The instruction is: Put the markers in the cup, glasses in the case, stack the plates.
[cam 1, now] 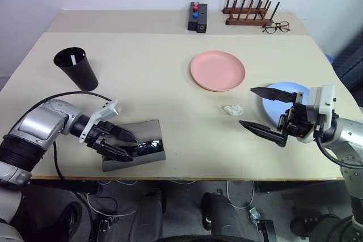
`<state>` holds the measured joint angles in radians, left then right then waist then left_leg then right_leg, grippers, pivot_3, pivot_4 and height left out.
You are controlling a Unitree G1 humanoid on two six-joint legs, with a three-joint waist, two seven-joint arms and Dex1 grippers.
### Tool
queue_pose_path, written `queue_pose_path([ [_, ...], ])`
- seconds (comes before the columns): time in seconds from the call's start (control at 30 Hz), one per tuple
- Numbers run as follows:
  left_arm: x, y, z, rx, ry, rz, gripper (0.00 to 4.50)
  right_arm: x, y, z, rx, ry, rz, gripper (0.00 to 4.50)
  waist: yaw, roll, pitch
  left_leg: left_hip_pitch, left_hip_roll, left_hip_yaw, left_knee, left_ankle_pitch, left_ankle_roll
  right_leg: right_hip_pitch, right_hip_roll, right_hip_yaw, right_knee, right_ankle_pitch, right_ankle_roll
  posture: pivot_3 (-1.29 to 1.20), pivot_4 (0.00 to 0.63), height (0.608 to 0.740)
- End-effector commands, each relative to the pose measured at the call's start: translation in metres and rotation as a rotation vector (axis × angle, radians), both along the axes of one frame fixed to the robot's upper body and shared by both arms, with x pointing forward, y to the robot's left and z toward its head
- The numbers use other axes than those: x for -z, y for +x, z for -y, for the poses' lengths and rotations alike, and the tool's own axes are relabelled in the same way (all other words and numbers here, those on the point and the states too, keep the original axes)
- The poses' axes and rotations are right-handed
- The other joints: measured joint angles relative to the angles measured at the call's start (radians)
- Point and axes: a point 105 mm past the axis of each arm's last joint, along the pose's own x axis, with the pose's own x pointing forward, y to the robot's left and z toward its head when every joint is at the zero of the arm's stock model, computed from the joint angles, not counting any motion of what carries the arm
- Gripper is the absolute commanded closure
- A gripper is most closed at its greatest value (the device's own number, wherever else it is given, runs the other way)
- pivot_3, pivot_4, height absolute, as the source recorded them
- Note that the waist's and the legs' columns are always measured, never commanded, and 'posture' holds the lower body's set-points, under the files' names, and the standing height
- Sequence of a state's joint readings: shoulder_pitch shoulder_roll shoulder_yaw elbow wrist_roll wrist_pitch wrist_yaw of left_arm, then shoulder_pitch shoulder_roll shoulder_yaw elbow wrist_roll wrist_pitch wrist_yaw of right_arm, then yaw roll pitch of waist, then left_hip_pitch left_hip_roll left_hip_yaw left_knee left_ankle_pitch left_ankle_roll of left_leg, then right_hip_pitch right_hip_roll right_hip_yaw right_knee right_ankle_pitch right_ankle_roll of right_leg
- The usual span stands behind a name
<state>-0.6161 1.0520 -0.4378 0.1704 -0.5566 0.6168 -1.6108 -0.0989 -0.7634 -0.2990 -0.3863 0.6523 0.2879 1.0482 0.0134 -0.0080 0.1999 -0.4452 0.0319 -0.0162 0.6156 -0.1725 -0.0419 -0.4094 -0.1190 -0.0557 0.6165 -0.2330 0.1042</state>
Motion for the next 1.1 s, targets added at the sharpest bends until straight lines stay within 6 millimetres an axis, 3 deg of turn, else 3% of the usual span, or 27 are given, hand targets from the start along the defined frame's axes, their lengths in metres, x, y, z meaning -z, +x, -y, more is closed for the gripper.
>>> queue_pose_path([
  [0.03, -0.016, 0.004, -0.002, 0.017, 0.018, 0.067, 0.06, -0.009, -0.001, -0.001, -0.013, 0.009, 0.044, 0.00, 0.000, 0.000, 0.000, 0.000, 0.000, 0.000, 0.000, 0.000, 0.000, 0.000, 0.000, 0.000, 0.000, 0.000, 0.000, 0.00, 0.150, 0.740],
  [0.33, -0.052, 0.021, -0.011, -0.041, 0.013, 0.177, 0.06, -0.007, 0.001, 0.000, -0.007, 0.015, 0.045, 0.00, -0.001, 0.000, 0.000, 0.000, 0.000, 0.000, 0.000, 0.000, 0.000, 0.000, 0.000, 0.000, 0.000, 0.000, 0.000, 0.00, 0.150, 0.740],
  [0.6, -0.088, 0.026, -0.013, -0.124, -0.077, 0.147, 0.06, -0.003, -0.002, -0.008, -0.050, 0.019, 0.038, 0.00, -0.001, -0.001, 0.001, -0.001, 0.000, 0.000, -0.001, 0.000, 0.000, -0.001, 0.000, 0.000, 0.000, -0.001, 0.002, 0.00, 0.150, 0.740],
  [0.87, -0.108, 0.043, -0.023, -0.195, -0.109, 0.243, 0.06, 0.002, -0.002, -0.014, -0.077, 0.027, 0.028, 0.00, 0.001, -0.001, 0.001, -0.001, 0.000, 0.000, 0.000, 0.000, 0.000, -0.001, 0.000, 0.000, 0.000, -0.001, 0.003, 0.00, 0.150, 0.740],
  [0.97, -0.119, 0.067, -0.022, -0.291, -0.170, 0.333, 0.93, 0.002, -0.001, -0.015, -0.077, 0.031, 0.029, 0.00, 0.006, -0.001, 0.001, -0.001, 0.000, 0.000, 0.000, 0.000, 0.000, 0.000, 0.000, 0.000, 0.000, -0.001, 0.002, 0.00, 0.150, 0.740],
  [1.1, -0.101, 0.069, -0.021, -0.282, -0.130, 0.344, 2.84, 0.001, 0.000, -0.014, -0.070, 0.035, 0.034, 0.00, -0.005, -0.001, 0.001, -0.001, 0.000, 0.001, 0.000, 0.000, 0.000, 0.000, 0.000, 0.000, 0.000, 0.000, 0.000, 0.00, 0.150, 0.740],
])
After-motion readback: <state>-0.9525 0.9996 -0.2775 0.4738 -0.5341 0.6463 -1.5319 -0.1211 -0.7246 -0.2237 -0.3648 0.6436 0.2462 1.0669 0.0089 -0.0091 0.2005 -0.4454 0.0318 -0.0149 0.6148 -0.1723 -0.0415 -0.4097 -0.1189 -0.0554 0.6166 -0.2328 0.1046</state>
